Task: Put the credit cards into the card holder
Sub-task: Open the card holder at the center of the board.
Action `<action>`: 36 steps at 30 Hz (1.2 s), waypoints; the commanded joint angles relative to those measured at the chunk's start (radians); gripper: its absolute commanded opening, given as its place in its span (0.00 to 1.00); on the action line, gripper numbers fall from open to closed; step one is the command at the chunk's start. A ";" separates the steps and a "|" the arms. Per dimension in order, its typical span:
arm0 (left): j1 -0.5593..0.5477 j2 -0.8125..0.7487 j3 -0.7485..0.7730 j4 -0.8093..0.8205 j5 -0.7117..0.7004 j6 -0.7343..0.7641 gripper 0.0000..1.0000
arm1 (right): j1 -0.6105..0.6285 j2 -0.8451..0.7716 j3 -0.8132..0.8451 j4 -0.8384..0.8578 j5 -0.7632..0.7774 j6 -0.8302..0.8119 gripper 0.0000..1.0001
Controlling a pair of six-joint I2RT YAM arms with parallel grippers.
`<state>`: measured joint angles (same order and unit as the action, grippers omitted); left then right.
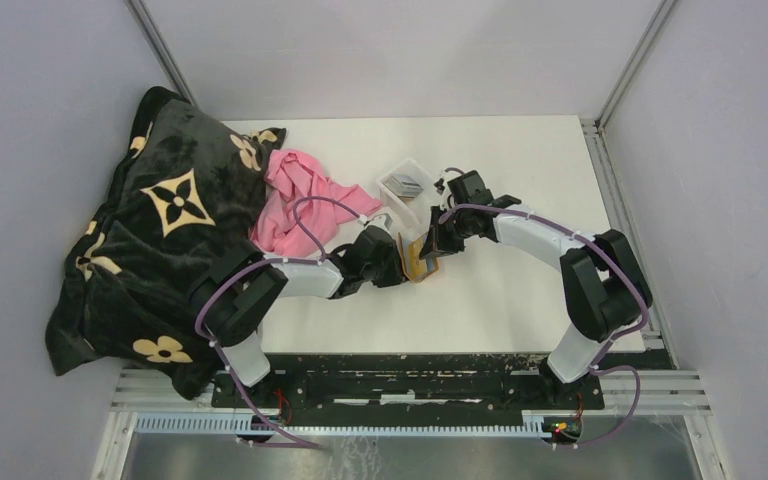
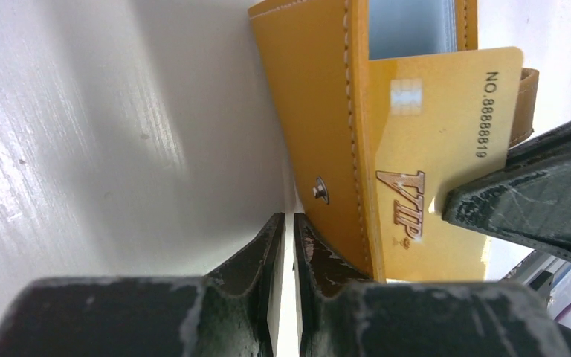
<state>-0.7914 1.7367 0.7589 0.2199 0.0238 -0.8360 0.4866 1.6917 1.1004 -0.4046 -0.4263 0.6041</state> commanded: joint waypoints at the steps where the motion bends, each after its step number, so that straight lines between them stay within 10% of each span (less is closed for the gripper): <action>1: 0.001 0.045 -0.083 -0.238 -0.037 0.048 0.18 | 0.025 0.022 0.055 0.015 0.033 -0.020 0.01; 21: -0.002 -0.274 -0.066 -0.699 -0.220 -0.058 0.25 | 0.074 0.127 0.117 -0.034 0.092 -0.105 0.01; 36: 0.000 -0.204 0.257 -0.601 -0.181 0.012 0.31 | 0.075 0.134 0.121 -0.037 0.093 -0.109 0.01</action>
<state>-0.7921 1.4731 0.9333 -0.4408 -0.1551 -0.8803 0.5591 1.8168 1.1816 -0.4358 -0.3565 0.5129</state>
